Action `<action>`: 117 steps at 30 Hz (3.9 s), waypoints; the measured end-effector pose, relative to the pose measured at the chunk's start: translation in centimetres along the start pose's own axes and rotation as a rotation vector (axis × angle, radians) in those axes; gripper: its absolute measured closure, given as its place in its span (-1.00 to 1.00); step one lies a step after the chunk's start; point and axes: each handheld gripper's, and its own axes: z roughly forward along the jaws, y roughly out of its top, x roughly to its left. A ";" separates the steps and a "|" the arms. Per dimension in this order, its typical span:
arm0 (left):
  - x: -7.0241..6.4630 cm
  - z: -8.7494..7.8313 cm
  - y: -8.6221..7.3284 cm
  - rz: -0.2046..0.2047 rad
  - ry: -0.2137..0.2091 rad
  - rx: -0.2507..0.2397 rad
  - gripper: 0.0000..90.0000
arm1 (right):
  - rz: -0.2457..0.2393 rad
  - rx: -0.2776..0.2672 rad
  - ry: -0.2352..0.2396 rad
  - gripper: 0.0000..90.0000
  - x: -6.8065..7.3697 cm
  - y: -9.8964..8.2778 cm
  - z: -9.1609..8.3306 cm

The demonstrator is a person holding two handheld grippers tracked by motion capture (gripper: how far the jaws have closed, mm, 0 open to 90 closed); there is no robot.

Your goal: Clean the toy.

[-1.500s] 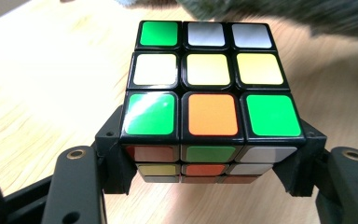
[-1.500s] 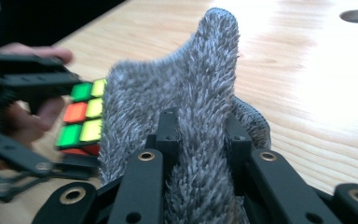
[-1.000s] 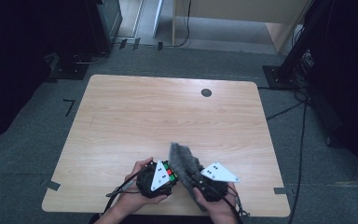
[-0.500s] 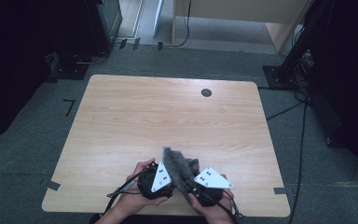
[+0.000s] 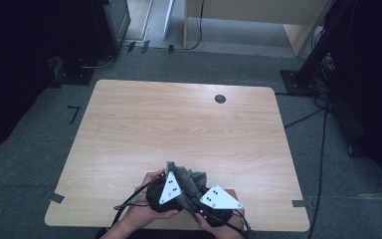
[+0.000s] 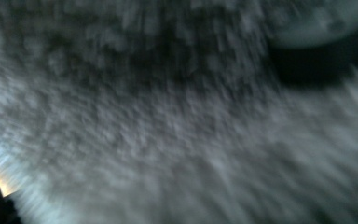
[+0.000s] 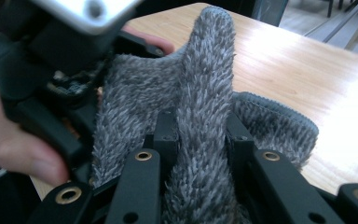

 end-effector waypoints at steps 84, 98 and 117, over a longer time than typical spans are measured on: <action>1.5 -2.9 -0.3 -0.012 -0.125 -0.323 -0.24 | 0.330 0.002 0.036 0.61 -6.1 -1.4 -0.5; 1.2 -3.0 -0.2 0.004 -0.145 -0.329 -0.24 | 0.332 -0.038 0.082 0.61 -5.7 -1.0 -0.8; 1.3 -3.2 -0.1 -0.007 -0.149 -0.342 -0.24 | 0.347 0.000 0.078 0.61 -5.8 -1.3 -0.5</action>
